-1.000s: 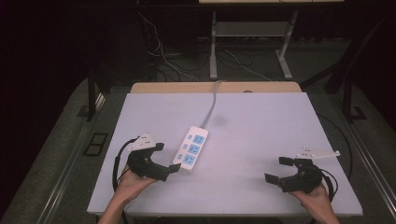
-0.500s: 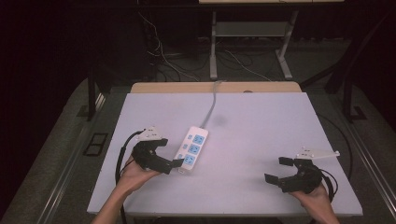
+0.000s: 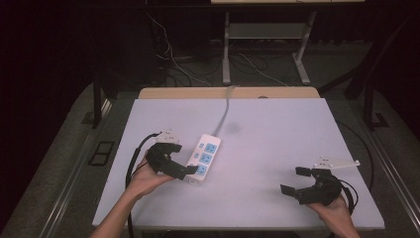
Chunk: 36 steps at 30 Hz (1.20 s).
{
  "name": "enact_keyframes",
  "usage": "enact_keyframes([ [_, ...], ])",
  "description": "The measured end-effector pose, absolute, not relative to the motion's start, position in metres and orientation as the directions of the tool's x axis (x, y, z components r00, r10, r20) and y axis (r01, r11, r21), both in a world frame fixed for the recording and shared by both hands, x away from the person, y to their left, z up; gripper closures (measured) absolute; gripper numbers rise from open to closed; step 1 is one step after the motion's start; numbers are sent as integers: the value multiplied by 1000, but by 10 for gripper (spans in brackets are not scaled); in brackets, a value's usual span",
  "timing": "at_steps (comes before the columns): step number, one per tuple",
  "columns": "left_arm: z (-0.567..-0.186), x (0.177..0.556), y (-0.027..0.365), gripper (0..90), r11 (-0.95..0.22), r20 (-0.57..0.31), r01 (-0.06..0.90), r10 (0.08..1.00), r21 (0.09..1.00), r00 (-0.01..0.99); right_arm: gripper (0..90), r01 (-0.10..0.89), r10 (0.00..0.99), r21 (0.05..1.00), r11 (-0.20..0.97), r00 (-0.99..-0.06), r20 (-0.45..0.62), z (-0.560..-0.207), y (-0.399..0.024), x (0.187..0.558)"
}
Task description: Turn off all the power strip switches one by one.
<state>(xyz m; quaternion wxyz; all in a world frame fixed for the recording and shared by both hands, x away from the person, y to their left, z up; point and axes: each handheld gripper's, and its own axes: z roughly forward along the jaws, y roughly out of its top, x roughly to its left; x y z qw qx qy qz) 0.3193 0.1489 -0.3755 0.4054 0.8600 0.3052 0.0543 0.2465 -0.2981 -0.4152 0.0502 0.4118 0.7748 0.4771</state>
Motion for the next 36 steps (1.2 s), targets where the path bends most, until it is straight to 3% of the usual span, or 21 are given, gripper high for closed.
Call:
enact_keyframes([
  [10, -377, 326, 144, 63, -531, -132, 479, 563, 699, 816, 4, 589, 687, 782, 204, -655, 314, -415, -298, 246],
  [17, -376, 330, 140, 258, -552, -110, 469, 560, 689, 821, 4, 582, 692, 788, 200, -653, 307, -414, -299, 246],
  [19, -376, 331, 139, 363, -561, -103, 466, 557, 684, 824, 4, 582, 692, 788, 199, -653, 307, -415, -299, 246],
  [21, -377, 331, 139, 397, -567, -104, 466, 555, 679, 826, 4, 582, 692, 788, 199, -653, 307, -414, -299, 246],
  [27, -380, 336, 138, 643, -596, -109, 471, 540, 650, 834, 4, 582, 692, 788, 203, -654, 305, -414, -298, 246],
  [36, -387, 342, 138, 824, -612, -123, 489, 540, 621, 833, 4, 583, 691, 785, 207, -656, 305, -415, -297, 246],
])
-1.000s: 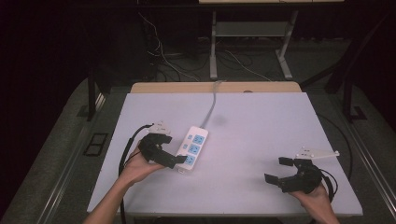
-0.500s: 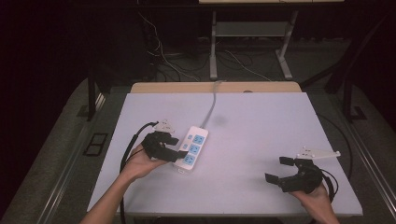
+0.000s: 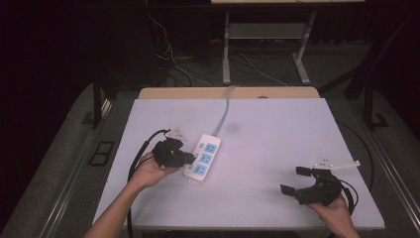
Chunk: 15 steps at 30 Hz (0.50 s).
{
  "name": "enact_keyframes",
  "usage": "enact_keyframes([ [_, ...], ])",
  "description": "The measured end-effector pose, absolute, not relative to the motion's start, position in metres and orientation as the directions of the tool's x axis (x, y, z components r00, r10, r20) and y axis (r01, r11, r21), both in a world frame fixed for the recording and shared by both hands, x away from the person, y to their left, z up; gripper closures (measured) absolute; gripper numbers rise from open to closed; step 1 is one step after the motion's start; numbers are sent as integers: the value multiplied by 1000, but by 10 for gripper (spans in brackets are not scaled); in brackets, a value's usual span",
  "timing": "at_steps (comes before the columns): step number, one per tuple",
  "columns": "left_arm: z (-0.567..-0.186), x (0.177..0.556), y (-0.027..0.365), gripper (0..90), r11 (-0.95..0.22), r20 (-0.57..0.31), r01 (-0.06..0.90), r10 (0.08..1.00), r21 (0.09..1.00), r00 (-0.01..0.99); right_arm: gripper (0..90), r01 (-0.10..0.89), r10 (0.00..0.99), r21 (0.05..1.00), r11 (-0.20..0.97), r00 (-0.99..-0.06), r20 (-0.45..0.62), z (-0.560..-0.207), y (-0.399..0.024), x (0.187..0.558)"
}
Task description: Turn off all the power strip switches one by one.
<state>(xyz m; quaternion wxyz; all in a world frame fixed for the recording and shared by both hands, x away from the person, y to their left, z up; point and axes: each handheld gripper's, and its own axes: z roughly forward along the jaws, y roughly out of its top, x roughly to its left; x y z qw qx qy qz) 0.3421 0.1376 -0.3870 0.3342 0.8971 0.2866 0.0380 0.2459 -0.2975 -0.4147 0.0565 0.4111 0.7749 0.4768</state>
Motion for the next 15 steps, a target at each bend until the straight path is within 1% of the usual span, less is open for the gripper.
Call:
enact_keyframes([
  [5, -392, 345, 137, 885, -625, -142, 505, 536, 596, 832, 4, 582, 691, 786, 208, -657, 303, -415, -298, 246],
  [15, -398, 348, 135, 888, -653, -139, 512, 535, 558, 833, 4, 583, 690, 785, 209, -657, 305, -415, -298, 246],
])
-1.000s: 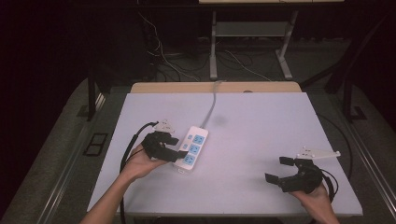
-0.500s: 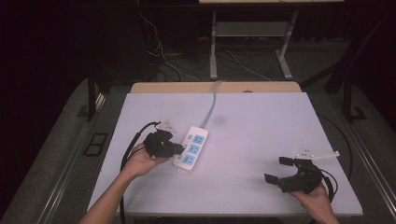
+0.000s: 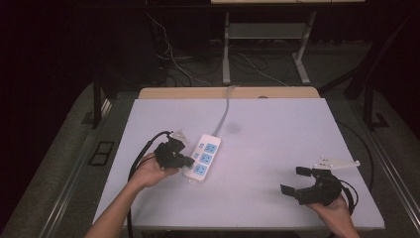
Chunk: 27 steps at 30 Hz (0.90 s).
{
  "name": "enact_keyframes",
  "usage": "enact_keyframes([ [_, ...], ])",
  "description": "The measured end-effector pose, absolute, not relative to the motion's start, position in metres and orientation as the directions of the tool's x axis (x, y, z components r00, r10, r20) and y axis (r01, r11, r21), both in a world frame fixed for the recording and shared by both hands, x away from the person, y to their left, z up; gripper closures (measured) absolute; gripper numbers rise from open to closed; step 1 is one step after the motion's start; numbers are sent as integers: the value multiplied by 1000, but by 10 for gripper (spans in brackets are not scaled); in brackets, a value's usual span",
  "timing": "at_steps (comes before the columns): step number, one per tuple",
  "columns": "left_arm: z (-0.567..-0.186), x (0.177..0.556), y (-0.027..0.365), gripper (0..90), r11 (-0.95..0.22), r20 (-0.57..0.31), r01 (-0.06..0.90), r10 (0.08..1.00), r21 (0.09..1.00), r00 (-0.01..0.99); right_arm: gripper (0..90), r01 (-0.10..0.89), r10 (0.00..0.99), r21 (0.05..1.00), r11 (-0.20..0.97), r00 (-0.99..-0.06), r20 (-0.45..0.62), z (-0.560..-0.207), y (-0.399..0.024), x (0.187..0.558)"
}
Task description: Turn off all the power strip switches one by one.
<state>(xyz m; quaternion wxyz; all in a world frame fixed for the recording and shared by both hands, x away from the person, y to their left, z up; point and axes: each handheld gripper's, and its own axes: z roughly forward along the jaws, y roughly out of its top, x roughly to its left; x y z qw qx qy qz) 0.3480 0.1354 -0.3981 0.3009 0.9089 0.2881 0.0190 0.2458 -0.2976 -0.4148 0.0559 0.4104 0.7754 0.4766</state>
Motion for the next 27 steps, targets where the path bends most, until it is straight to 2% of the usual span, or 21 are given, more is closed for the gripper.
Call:
enact_keyframes([
  [27, -405, 353, 136, 892, -661, -174, 517, 513, 544, 840, 4, 579, 686, 789, 207, -660, 304, -414, -298, 245],
])
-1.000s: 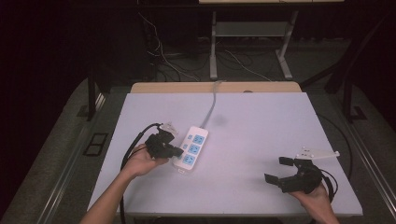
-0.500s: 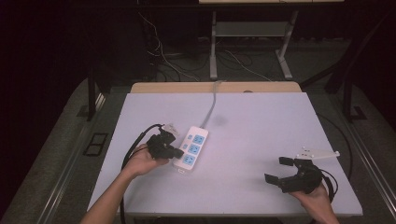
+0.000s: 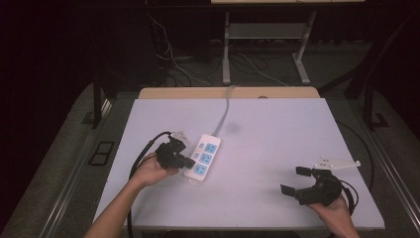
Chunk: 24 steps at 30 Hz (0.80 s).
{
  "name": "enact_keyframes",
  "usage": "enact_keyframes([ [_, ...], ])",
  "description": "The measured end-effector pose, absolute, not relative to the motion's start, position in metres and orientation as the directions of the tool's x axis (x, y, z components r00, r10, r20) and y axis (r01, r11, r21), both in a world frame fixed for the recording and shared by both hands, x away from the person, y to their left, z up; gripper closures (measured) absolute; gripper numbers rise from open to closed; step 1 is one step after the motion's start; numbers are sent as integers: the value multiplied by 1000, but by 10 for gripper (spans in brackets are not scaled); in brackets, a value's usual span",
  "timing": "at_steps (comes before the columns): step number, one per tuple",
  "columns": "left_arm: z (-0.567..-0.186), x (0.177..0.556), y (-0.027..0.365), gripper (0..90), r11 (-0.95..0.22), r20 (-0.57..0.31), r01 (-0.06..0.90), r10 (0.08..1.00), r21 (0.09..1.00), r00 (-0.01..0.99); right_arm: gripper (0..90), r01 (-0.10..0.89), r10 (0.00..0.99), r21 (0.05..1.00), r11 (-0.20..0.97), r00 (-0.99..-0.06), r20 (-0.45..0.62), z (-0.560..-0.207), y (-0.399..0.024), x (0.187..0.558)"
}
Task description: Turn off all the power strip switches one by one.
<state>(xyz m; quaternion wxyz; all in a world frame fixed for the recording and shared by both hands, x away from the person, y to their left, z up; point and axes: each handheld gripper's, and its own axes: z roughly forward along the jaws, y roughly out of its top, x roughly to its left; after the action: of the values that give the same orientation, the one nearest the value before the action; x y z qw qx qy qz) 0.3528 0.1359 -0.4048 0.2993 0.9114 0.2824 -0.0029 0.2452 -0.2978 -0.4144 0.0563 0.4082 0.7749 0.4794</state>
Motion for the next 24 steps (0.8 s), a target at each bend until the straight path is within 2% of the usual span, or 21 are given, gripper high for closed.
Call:
enact_keyframes([
  [13, -410, 358, 143, 896, -610, -254, 566, 524, 554, 813, 4, 572, 686, 795, 200, -661, 303, -413, -300, 245],
  [24, -410, 356, 143, 895, -621, -236, 548, 514, 560, 824, 4, 574, 691, 797, 191, -655, 306, -413, -302, 246],
])
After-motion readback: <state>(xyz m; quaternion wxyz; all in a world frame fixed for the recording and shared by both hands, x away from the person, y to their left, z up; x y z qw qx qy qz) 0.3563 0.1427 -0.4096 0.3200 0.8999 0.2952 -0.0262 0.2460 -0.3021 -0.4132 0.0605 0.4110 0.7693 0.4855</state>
